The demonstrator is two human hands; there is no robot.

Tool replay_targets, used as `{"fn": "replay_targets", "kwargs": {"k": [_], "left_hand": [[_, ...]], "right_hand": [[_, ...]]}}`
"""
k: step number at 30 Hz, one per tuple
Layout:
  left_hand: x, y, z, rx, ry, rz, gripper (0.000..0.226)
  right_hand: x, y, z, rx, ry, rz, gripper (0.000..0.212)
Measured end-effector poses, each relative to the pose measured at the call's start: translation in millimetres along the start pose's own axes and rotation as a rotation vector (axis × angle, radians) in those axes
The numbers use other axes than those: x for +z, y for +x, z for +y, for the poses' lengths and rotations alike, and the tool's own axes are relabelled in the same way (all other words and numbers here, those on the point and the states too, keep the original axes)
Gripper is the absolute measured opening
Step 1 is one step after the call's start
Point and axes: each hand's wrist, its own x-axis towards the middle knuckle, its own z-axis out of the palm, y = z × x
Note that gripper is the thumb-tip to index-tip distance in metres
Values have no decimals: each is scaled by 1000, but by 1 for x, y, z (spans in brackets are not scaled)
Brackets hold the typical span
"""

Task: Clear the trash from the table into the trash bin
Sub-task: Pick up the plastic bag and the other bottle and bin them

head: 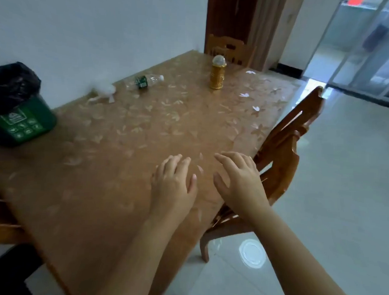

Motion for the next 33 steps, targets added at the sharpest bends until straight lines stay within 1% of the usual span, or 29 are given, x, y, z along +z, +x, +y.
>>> {"fn": "replay_targets", "kwargs": {"k": [5,8,14,18,22,26,29,31,33], "left_hand": [[-11,17,-35,-122,95,115,35],[-17,31,-52,-195,149,153,41],[-30,55,-74,-375,193,244,37],[-43,61,-81,-447,222,286,39],[-56,49,-96,-480,252,301,36],[-74,32,-119,-489,268,294,41],[-92,11,-141,-466,276,285,35],[-106,-7,-161,-423,287,261,37],[-122,-28,-181,-388,254,220,43]], "right_hand": [[33,50,-21,-170,90,-62,36],[52,80,-31,-251,133,-114,40],[81,133,-52,-381,233,-202,38],[93,153,-70,-430,288,-240,37],[105,151,-92,-479,314,-261,38],[119,139,-120,-500,309,-259,38],[130,120,-147,-477,291,-257,39],[137,103,-169,-451,264,-253,39],[143,85,-194,-409,240,-237,39]]}}
